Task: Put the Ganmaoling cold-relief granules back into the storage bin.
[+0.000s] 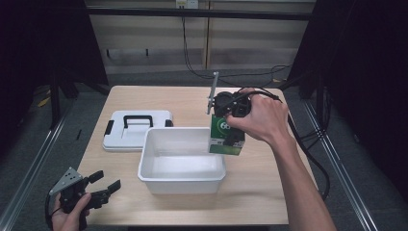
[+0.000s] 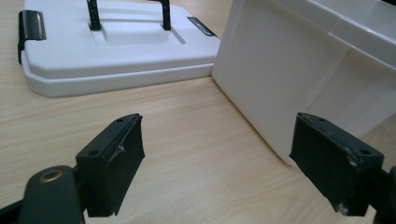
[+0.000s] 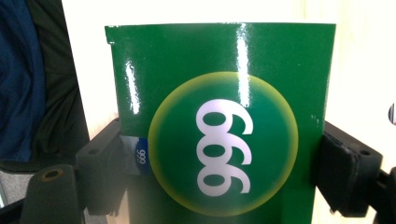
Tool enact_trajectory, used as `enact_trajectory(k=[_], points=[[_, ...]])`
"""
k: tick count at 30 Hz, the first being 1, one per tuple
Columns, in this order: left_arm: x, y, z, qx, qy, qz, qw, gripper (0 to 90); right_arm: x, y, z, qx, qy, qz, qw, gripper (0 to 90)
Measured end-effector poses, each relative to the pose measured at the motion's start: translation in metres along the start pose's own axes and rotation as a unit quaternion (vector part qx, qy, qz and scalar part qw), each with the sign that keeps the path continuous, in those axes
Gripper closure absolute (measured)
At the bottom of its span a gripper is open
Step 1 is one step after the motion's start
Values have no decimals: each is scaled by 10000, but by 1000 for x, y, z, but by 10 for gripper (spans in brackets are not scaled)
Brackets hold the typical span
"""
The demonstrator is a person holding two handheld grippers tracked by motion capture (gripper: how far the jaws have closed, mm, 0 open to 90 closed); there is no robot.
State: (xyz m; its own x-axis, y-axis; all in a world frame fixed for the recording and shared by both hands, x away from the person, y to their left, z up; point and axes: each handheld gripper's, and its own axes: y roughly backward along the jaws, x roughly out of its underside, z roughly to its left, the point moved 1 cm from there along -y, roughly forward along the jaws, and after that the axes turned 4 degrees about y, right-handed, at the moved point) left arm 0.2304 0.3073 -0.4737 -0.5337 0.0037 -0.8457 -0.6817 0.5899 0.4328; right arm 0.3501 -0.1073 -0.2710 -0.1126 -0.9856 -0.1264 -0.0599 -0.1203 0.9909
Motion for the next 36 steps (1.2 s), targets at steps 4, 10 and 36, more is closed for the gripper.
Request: enact_trajectory(k=[4,10,36], points=[[0,0,0,8,-19,1,10000,168,-10,-5,-3,-79,45,-6,10000,164],[0,0,0,18,0,2,10000,169,-25,-19,-4,-193,208,71,9996,164],[0,1,0,40,-32,-7,10000,169,-50,-81,-3,-449,420,188,9979,162]])
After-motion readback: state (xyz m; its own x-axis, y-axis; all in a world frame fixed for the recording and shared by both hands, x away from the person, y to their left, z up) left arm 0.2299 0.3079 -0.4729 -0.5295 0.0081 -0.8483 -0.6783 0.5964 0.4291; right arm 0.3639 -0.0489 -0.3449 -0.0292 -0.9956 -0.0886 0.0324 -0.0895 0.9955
